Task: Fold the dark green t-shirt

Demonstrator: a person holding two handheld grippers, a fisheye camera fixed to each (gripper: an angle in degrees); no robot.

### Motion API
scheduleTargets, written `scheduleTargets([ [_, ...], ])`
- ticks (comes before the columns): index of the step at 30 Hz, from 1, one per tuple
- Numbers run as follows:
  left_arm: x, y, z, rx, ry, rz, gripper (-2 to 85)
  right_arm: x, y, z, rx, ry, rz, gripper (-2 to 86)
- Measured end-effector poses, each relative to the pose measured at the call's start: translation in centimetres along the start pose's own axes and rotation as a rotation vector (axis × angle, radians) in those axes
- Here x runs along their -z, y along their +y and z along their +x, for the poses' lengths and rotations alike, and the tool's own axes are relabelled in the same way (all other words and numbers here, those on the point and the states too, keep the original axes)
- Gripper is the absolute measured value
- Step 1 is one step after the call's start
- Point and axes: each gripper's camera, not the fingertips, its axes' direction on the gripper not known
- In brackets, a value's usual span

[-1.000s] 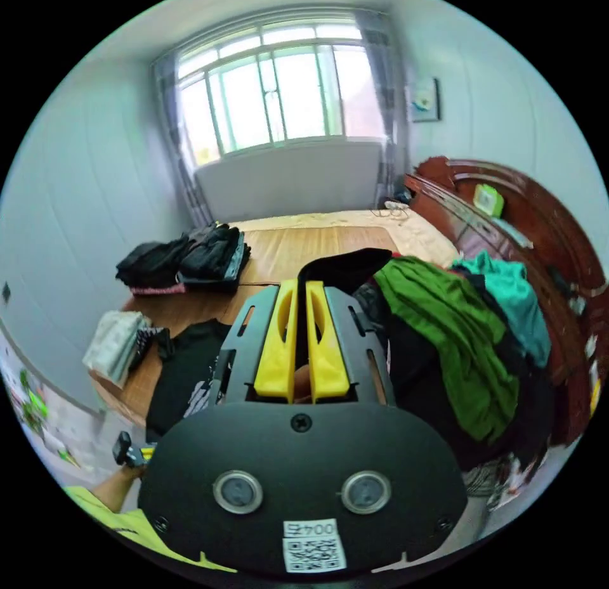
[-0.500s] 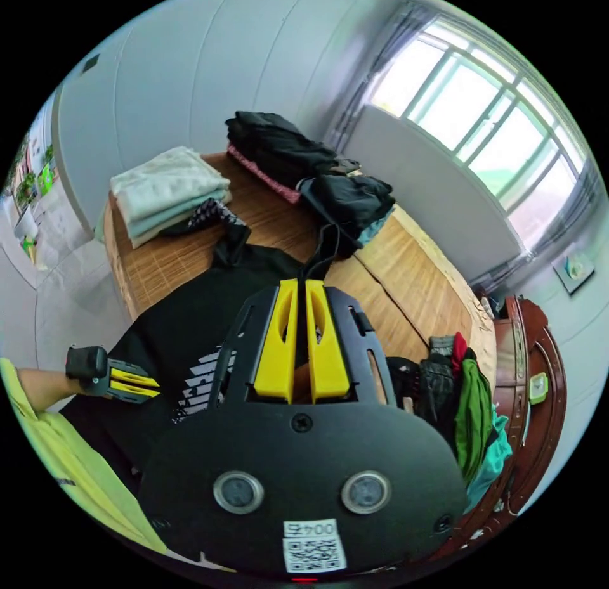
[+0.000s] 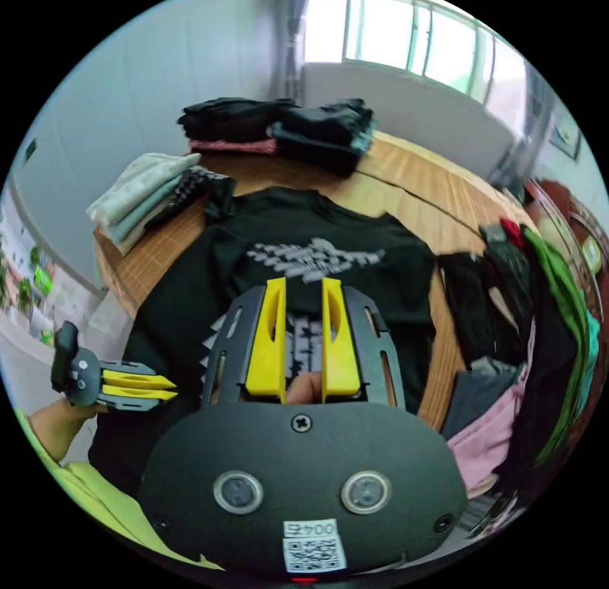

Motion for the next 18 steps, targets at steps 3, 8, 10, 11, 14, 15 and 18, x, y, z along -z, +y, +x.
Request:
scheduleTargets([
  [3,0.4,-0.3,-0.4,0.007,0.013,-0.003,2.8,-1.8,6.2,7.3,-0.217,0.020,-0.061,8.7],
  [8,0.9,-1.0,-0.7,0.014,0.009,-0.018,2.9,-2.7,14.8,14.2,-0.391,0.067,-0.085,8.4],
  [10,1.0,-1.3,-0.7,0.012,-0.001,-0.027,2.9,-3.3,17.2,15.3,-0.425,0.053,-0.087,8.0],
  [11,1.1,-1.5,-0.6,0.010,-0.010,-0.032,2.9,-3.9,18.5,15.7,-0.444,0.042,-0.101,7.7],
  [14,1.4,-1.9,-0.3,0.000,-0.037,-0.046,2.9,-5.6,21.5,15.4,-0.430,0.068,-0.085,7.0],
  [15,1.4,-1.9,-0.3,-0.002,-0.043,-0.049,2.9,-5.8,22.3,15.3,-0.433,0.072,-0.069,6.4],
  [18,1.7,-2.2,0.0,-0.009,-0.064,-0.058,2.9,-5.1,23.2,15.5,-0.471,0.099,-0.043,5.0],
])
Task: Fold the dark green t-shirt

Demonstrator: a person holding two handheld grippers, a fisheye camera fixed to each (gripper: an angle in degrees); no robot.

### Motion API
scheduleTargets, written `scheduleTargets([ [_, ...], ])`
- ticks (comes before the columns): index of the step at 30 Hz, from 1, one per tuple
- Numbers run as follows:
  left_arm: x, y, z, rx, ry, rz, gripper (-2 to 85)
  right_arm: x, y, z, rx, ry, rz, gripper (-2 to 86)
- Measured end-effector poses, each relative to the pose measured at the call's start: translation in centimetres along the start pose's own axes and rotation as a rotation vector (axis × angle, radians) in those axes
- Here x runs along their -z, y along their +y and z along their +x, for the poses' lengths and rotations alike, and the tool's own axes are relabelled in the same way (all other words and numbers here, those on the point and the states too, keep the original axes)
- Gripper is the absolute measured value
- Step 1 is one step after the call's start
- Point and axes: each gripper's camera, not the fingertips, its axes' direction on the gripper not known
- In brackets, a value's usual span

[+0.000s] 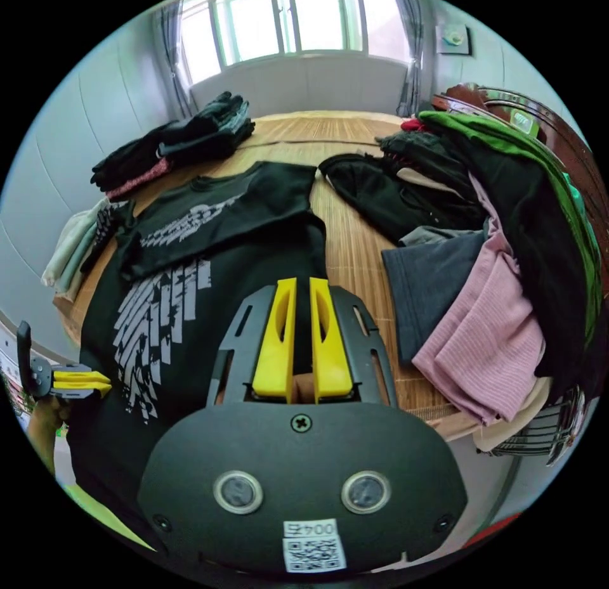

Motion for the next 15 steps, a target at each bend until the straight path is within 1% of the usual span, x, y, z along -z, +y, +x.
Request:
scheduleTargets([
  [3,0.3,-0.3,0.1,-0.006,-0.019,-0.007,2.9,0.7,0.4,0.6,-0.008,-0.033,0.100,4.3],
  [7,0.7,-0.6,0.2,-0.010,-0.035,-0.018,3.0,-1.3,-0.3,1.9,-0.001,-0.079,0.058,4.5],
  [8,0.8,-0.6,0.1,-0.009,-0.036,-0.018,3.0,-1.6,-0.4,2.8,-0.030,-0.126,0.067,4.8],
  [10,1.0,-0.6,0.0,-0.007,-0.033,-0.017,3.0,-2.1,-0.5,4.9,-0.130,-0.287,0.080,5.8],
  [12,1.1,-0.7,-0.2,-0.004,-0.024,-0.019,3.1,-3.4,0.1,8.3,-0.306,-0.496,0.100,7.3],
  [13,1.2,-0.8,-0.4,-0.001,-0.017,-0.021,3.1,-3.8,0.3,9.1,-0.344,-0.535,0.103,7.4],
  [15,1.4,-0.9,-0.7,0.001,-0.006,-0.024,3.1,-6.4,1.1,11.6,-0.484,-0.700,0.068,7.6],
])
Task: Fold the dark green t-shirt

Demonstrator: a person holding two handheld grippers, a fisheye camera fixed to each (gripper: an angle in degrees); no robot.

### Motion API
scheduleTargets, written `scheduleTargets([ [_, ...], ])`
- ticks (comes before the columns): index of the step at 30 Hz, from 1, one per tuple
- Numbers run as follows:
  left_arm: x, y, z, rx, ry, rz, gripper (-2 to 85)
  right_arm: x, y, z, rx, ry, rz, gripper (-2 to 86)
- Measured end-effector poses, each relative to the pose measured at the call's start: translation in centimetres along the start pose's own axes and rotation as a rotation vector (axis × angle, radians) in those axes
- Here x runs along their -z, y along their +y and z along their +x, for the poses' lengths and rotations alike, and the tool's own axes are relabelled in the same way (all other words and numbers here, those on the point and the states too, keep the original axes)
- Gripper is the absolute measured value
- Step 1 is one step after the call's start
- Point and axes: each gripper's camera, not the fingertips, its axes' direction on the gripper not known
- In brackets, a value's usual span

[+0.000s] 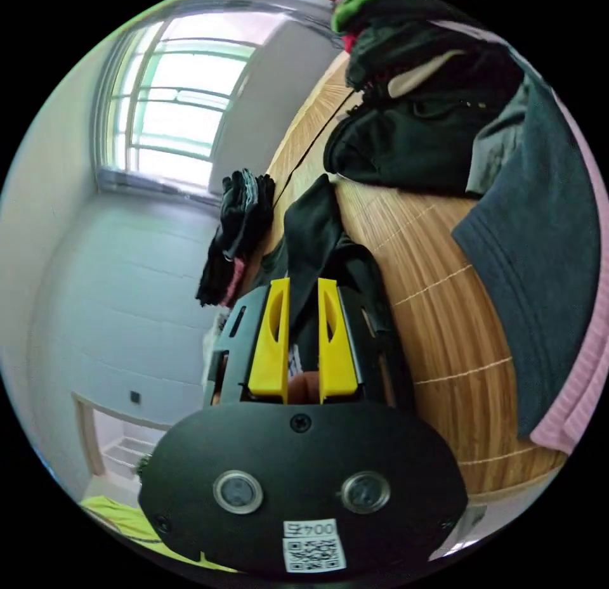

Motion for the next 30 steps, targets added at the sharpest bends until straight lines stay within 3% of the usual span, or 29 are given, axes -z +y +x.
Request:
scheduleTargets([
  [6,0.7,0.2,-0.7,0.010,0.031,0.008,3.4,-1.7,-1.5,6.0,-0.269,-0.265,0.041,7.1],
  [9,1.0,0.3,-0.8,0.016,0.035,0.007,3.5,-1.8,-0.7,9.7,-0.446,-0.183,0.099,5.2],
  [11,1.2,0.5,-0.6,0.015,0.030,0.010,3.7,-1.2,0.8,11.3,-0.520,-0.236,0.156,5.5],
  [16,2.0,1.1,-0.4,0.009,0.042,0.026,5.1,1.7,5.6,7.1,-0.273,-0.209,0.134,6.1],
  [19,3.4,1.3,0.3,-0.014,0.067,0.043,8.1,1.9,11.1,3.3,-0.074,0.074,0.054,6.5],
  [21,5.7,1.0,0.8,-0.010,-0.003,0.111,9.5,0.8,15.5,1.1,0.101,0.356,0.038,6.6],
  [22,7.7,0.2,0.9,0.000,-0.060,0.178,10.3,0.4,16.4,0.7,0.126,0.405,0.050,6.6],
  [26,12.7,-5.5,-0.4,0.121,-0.255,0.346,13.9,-0.6,18.7,-0.3,0.123,0.433,0.073,1.2],
  [30,11.5,-11.7,0.4,0.141,-0.507,0.315,15.6,-1.5,19.5,0.2,0.076,0.469,0.066,-0.4],
])
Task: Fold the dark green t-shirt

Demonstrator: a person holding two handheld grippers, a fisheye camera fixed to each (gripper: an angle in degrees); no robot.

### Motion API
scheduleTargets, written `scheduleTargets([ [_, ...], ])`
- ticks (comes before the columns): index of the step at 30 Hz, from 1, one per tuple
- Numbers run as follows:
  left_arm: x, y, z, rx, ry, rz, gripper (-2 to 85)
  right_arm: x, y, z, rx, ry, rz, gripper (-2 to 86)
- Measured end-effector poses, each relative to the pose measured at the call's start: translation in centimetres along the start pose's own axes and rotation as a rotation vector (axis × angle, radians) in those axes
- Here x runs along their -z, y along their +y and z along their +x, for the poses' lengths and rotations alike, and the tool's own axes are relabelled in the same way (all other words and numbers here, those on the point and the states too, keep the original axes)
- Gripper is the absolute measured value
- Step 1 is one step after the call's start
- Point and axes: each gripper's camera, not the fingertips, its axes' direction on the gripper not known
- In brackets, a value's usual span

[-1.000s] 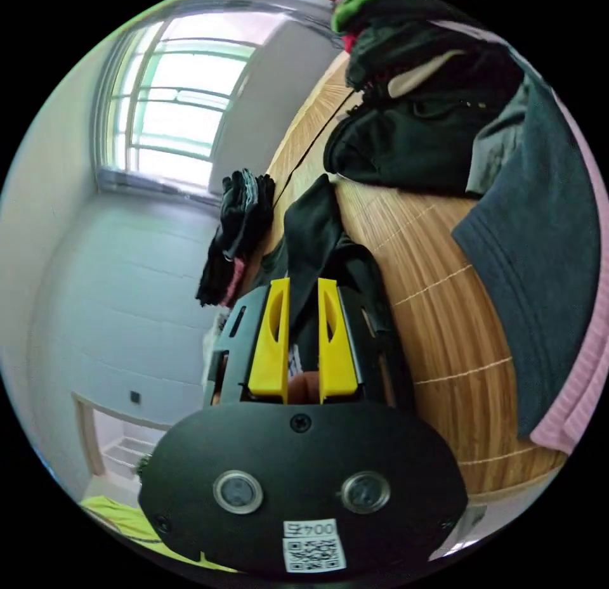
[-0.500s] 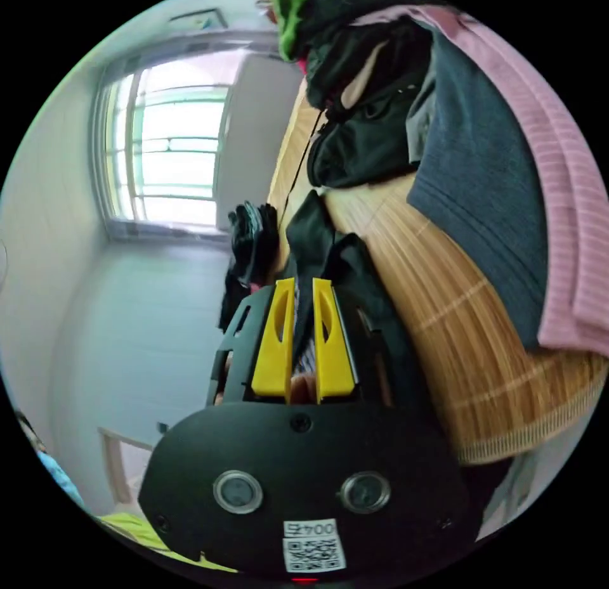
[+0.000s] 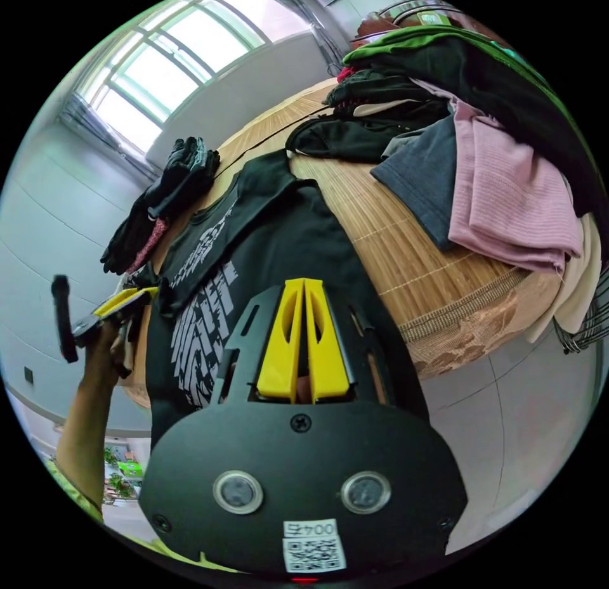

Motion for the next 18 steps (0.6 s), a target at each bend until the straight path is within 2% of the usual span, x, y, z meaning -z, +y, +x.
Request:
scheduleTargets([
  [3,-3.8,-1.6,3.1,-0.093,-0.138,-0.080,15.1,0.2,1.0,0.5,-0.018,-0.029,0.031,-0.6],
  [6,-5.5,-0.4,1.3,0.015,-0.203,-0.121,12.7,0.1,1.8,1.0,-0.040,-0.056,0.038,-0.6],
  [11,-1.7,6.2,-8.1,0.453,-0.041,0.009,9.8,-0.5,2.6,1.3,-0.052,-0.084,0.033,-0.7],
  [14,-1.4,9.4,-12.4,0.621,0.091,-0.001,9.2,-0.8,3.1,1.5,-0.061,-0.098,0.028,-0.7],
  [18,-0.3,9.9,-14.6,0.626,0.203,0.064,8.6,-0.8,3.6,1.2,-0.035,-0.121,0.009,-0.7],
])
